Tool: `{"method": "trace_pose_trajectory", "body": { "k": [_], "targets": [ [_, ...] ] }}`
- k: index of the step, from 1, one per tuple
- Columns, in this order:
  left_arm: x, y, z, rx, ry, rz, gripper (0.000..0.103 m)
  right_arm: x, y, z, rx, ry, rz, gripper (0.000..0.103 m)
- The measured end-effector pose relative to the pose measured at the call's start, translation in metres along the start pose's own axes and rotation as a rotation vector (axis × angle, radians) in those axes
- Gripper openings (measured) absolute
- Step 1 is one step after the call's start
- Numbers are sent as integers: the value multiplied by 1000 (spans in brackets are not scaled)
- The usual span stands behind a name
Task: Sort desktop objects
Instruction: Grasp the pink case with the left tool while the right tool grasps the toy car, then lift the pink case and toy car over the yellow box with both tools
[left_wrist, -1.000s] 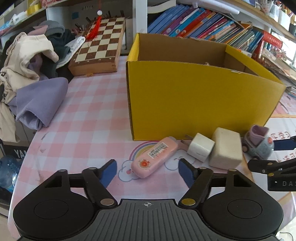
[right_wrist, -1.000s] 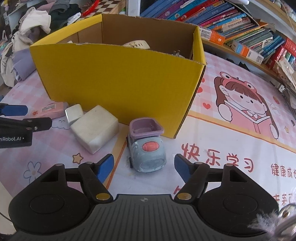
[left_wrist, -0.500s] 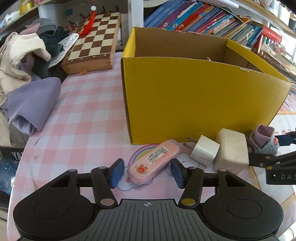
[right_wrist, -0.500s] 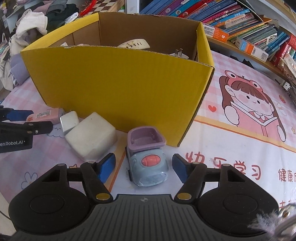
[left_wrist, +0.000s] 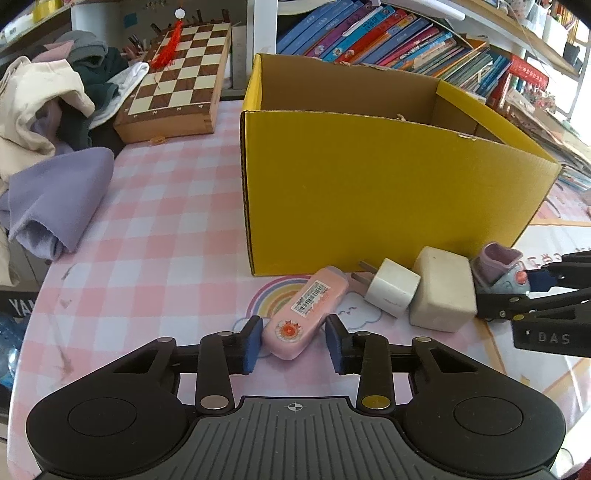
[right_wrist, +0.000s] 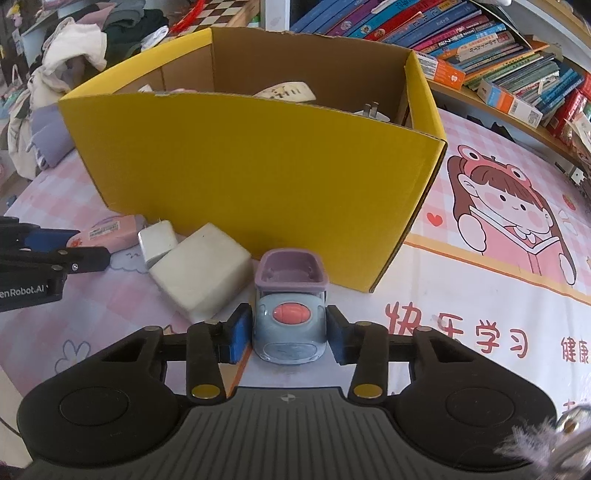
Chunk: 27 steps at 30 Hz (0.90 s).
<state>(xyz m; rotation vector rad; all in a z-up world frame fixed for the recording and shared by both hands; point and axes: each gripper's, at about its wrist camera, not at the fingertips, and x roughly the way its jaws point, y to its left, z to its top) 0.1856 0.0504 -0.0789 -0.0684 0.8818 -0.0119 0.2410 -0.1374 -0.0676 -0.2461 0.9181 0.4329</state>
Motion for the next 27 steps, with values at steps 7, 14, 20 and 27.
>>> {"method": "trace_pose_trajectory", "body": {
  "k": [7,14,20,27],
  "targets": [
    [-11,-2,-6,-4,2,-49,26,-14,1,-6,22,-27,-1,40],
    [-30,-6,-11,3,-33,-93,25,-31,1,-12,34,-58,-7,40],
    [-47,-11,-12,11,-79,-110,23,-45,4,-18,39,-82,-12,40],
    [-64,-10,-11,-5,-127,-107,23,-63,3,-20,49,-124,-19,40]
  ]
}}
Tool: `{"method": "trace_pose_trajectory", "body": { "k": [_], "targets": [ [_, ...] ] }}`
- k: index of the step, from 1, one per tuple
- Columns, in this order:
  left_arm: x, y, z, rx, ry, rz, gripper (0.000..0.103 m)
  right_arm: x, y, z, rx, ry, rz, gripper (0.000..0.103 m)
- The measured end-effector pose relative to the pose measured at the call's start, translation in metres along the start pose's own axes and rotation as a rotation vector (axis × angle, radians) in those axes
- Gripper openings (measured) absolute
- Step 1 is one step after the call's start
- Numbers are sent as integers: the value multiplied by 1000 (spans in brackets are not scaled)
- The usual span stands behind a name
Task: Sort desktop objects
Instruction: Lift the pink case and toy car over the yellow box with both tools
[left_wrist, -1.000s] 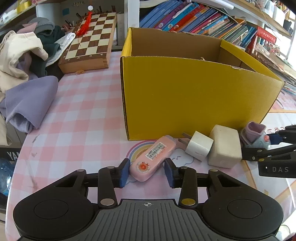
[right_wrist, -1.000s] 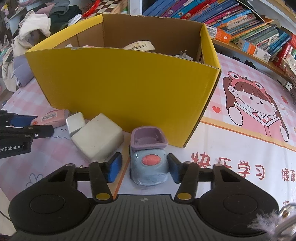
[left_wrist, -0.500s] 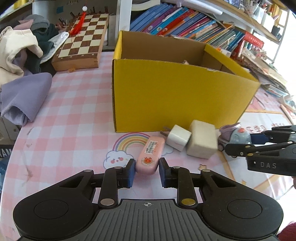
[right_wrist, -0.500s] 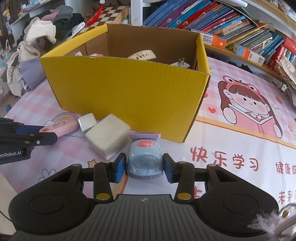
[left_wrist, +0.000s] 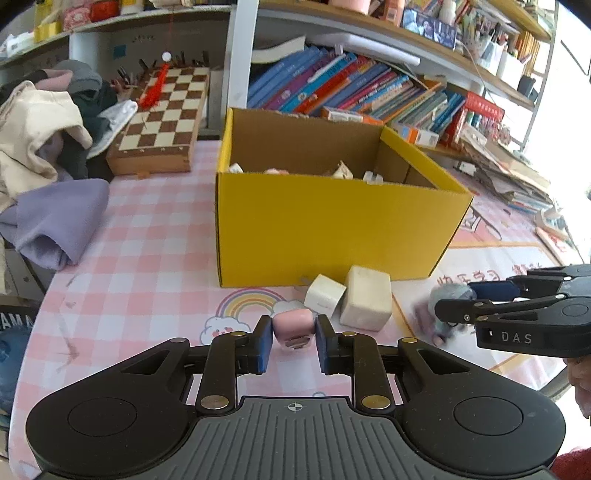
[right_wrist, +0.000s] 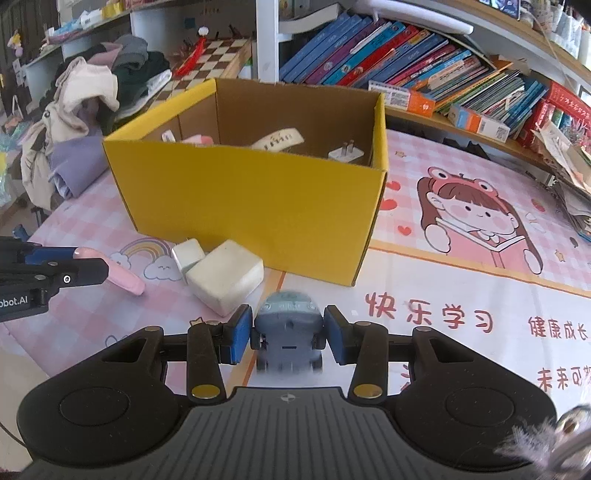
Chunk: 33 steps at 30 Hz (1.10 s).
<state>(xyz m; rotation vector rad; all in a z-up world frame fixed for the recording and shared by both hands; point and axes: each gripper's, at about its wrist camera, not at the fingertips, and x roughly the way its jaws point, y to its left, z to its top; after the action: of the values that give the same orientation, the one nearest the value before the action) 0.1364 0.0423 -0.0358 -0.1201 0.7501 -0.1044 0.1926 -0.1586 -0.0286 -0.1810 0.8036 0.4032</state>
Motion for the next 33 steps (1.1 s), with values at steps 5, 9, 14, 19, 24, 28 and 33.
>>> {"method": "trace_pose_trajectory", "body": {
  "k": [5,9,14,19,24,28,33],
  "targets": [
    [-15,2,10,-13,-61,8,23,-13,-2,4,1,-42,-2,40],
    [-28,1,21,-20,-114,7,23,-25,-3,12,-6,-91,-4,40],
    [-42,-5,35,-15,-180,-9,23,-40,-7,26,6,-143,10,40],
    [-55,-12,54,-4,-259,-22,23,-58,-8,46,-24,-225,25,40],
    [-63,-19,73,20,-327,-20,23,-68,-10,66,-56,-293,41,40],
    [-60,-21,83,20,-342,-4,23,-66,-14,82,-67,-326,63,40],
    [-54,-23,94,15,-353,16,23,-60,-19,99,-85,-350,86,40]
  ]
}}
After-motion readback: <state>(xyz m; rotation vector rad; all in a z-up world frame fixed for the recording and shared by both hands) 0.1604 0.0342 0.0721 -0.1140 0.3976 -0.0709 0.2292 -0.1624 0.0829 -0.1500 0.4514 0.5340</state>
